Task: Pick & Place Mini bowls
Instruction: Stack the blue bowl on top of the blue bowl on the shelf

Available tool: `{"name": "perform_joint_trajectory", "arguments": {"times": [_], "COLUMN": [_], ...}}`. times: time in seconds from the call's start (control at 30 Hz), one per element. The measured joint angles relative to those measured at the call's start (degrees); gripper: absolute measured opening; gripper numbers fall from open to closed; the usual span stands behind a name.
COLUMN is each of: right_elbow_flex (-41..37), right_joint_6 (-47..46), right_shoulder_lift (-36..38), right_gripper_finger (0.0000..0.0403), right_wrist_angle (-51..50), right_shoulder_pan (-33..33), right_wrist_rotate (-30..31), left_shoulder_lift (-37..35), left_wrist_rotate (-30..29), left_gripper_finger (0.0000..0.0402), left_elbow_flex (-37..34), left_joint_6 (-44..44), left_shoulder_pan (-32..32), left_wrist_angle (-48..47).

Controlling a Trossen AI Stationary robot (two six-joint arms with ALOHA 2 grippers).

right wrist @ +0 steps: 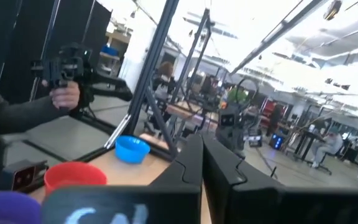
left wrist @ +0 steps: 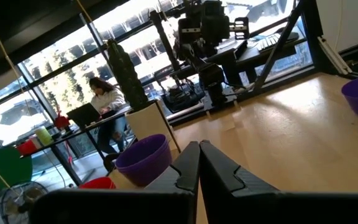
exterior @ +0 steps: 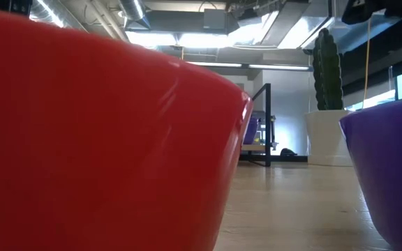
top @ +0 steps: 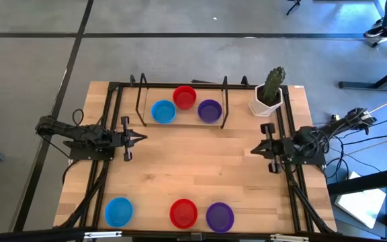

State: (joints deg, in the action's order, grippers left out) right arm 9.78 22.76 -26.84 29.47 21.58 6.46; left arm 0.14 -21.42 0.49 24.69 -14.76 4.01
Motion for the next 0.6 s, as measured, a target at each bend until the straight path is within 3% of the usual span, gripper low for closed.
{"name": "perform_joint_trajectory", "arguments": {"times": [0.6], "right_elbow_flex": [0.0], "right_joint_6": [-0.2], "right_shoulder_lift": [-0.1], "right_gripper_finger": [0.0010], "right_wrist_angle": [-0.6], "right_shoulder_pan": [0.0], "right_wrist_rotate": [0.0], "left_shoulder_lift": [0.0], "left_wrist_rotate": [0.0], "left_gripper_finger": [0.0005], "left_elbow_flex": [0.0], "left_joint_6": [-1.0], "left_shoulder_pan": [0.0], "left_wrist_angle": [0.0]}}
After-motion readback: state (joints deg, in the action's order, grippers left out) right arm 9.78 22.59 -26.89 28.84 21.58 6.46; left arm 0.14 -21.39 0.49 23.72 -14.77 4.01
